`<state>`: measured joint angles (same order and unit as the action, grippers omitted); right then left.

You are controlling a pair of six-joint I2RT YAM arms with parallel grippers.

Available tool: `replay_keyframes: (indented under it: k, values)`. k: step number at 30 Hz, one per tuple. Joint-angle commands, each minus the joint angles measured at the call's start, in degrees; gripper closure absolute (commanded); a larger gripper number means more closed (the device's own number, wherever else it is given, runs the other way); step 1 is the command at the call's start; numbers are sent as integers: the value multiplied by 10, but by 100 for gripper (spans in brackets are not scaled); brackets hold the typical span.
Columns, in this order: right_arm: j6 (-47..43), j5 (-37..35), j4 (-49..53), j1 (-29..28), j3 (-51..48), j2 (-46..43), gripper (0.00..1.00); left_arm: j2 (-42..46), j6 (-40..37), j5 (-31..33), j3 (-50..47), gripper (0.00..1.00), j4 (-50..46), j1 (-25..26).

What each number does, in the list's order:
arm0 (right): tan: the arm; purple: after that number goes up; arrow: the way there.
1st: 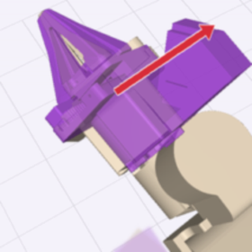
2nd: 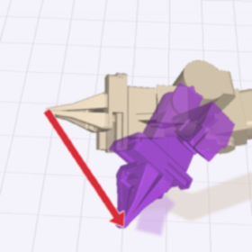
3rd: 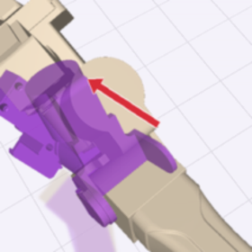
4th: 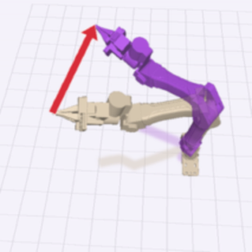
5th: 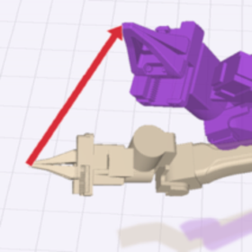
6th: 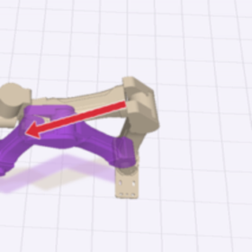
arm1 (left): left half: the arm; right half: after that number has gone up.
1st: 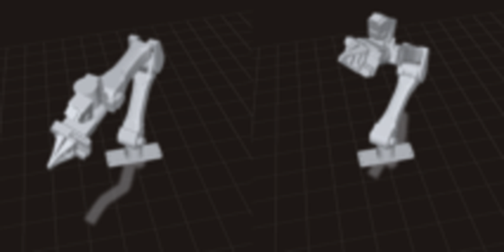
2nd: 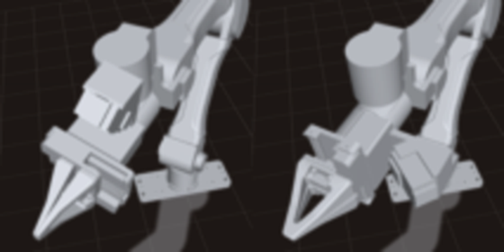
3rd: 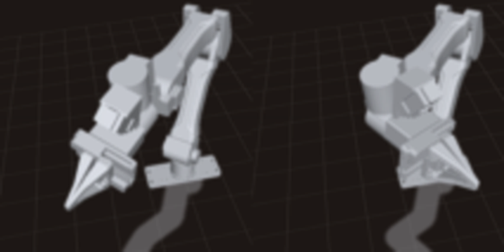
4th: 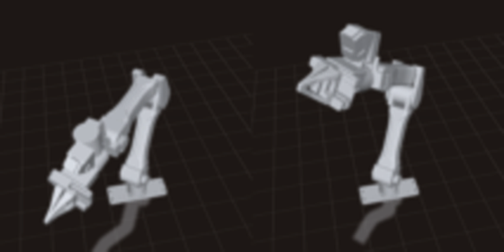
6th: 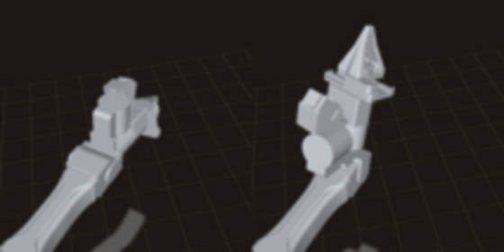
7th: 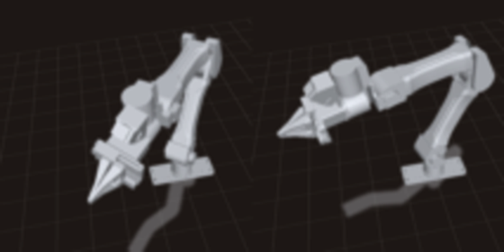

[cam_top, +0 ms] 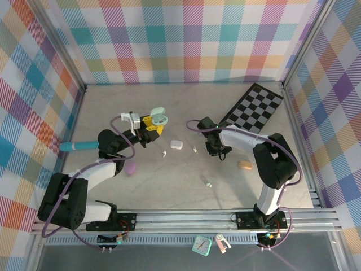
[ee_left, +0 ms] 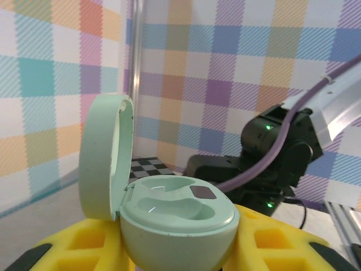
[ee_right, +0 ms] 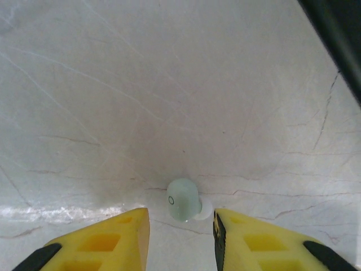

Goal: Insert the wireless bluetooth earbuds into the charging case

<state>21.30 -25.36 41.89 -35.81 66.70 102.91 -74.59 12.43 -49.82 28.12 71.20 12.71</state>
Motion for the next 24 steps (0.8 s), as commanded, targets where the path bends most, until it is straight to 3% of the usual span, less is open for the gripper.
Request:
replay_keyframes:
  k: [1, 24]
  values:
    - [-11, -64, 38, -16, 22, 27, 65, 17, 9, 2, -5, 66, 42, -22]
    - [-22, -129, 101, -43, 75, 111, 71, 23, 12, -4, -3, 66, 42, -29]
